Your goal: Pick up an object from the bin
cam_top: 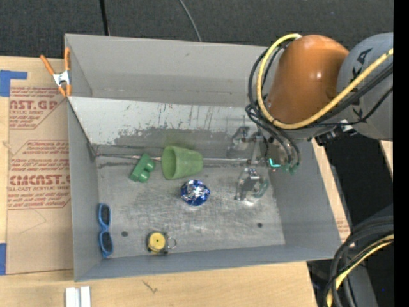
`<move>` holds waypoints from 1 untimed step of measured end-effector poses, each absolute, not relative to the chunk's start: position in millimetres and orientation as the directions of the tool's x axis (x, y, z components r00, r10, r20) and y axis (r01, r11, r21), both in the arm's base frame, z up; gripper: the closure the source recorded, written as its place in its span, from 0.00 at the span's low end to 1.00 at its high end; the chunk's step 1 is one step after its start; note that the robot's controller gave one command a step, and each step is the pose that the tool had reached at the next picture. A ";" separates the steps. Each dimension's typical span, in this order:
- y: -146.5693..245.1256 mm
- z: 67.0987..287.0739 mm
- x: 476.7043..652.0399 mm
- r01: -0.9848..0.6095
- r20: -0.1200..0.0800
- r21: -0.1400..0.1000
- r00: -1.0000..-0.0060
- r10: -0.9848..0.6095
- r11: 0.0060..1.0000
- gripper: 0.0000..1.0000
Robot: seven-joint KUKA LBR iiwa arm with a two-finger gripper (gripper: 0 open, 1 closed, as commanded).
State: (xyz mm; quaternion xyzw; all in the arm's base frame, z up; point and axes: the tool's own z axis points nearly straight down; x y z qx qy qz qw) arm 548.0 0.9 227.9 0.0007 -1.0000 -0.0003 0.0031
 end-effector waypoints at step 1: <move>21.0 105.8 573.3 0.138 0.006 0.001 -0.990 0.138 0.990 0.00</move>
Offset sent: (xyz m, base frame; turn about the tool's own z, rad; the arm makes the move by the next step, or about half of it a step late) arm 0.0268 0.0185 -0.1170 0.1409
